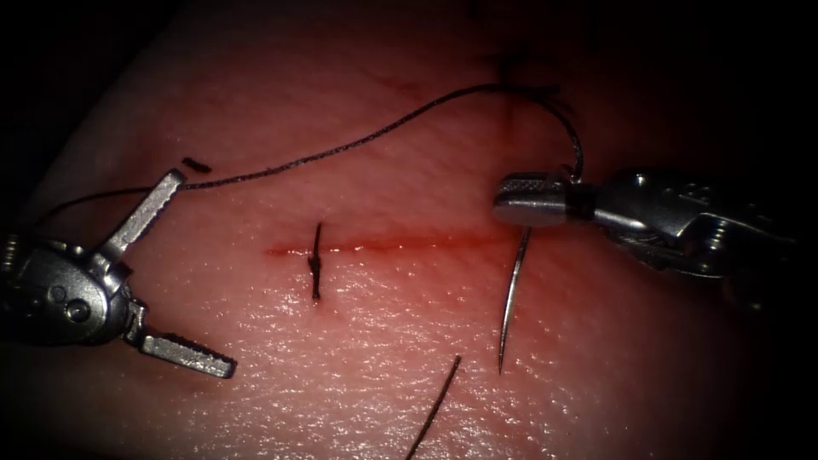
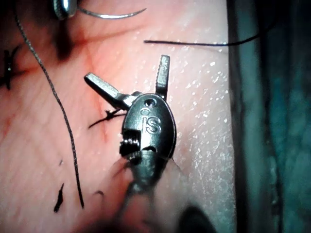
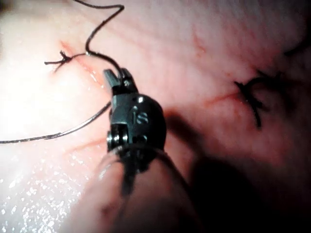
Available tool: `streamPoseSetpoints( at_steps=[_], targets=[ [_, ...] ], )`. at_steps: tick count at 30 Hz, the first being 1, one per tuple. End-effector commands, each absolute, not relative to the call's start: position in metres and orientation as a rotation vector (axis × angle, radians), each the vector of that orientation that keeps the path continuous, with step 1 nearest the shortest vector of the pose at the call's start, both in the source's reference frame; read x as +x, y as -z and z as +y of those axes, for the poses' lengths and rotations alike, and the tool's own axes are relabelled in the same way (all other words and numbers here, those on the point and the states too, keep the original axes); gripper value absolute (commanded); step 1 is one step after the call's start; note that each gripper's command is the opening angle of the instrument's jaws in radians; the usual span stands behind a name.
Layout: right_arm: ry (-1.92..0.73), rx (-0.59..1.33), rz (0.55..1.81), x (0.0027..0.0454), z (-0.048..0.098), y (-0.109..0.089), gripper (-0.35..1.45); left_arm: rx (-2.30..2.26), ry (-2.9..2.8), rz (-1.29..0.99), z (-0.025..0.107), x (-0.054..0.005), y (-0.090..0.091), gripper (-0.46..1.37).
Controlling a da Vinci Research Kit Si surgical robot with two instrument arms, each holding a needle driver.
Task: Wound Closure
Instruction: Insert needle into flesh above wound
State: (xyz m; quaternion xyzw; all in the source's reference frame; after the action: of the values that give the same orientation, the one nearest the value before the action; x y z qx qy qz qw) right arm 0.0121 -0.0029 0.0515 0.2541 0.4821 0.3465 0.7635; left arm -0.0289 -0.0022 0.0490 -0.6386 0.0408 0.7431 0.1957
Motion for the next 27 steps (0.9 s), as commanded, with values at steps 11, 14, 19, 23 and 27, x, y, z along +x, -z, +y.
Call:
streamPoseSetpoints(
  at_steps=[11,14,19,23,27],
  targets=[
    [-0.628,0.491,1.066,0.0122,-0.0024,-0.0489,-0.35,-1.537,-2.280,-0.119,-0.0015,-0.0329,-0.0556,0.96],
    [-0.622,0.487,1.067,0.0122,-0.0025,-0.0489,-0.35,-1.510,-2.283,-0.094,-0.0002,-0.0327,-0.0566,0.98],
    [-0.614,0.483,1.066,0.0123,-0.0028,-0.0490,-0.35,-1.493,-2.284,-0.088,0.0011,-0.0322,-0.0573,0.95],
    [-0.608,0.437,1.080,0.0123,-0.0029,-0.0490,-0.35,-1.458,-2.287,-0.056,0.0010,-0.0323,-0.0575,0.70],
    [-0.601,0.406,1.084,0.0123,-0.0029,-0.0488,-0.35,-1.348,-2.266,-0.101,0.0009,-0.0326,-0.0573,-0.02]
  ],
)
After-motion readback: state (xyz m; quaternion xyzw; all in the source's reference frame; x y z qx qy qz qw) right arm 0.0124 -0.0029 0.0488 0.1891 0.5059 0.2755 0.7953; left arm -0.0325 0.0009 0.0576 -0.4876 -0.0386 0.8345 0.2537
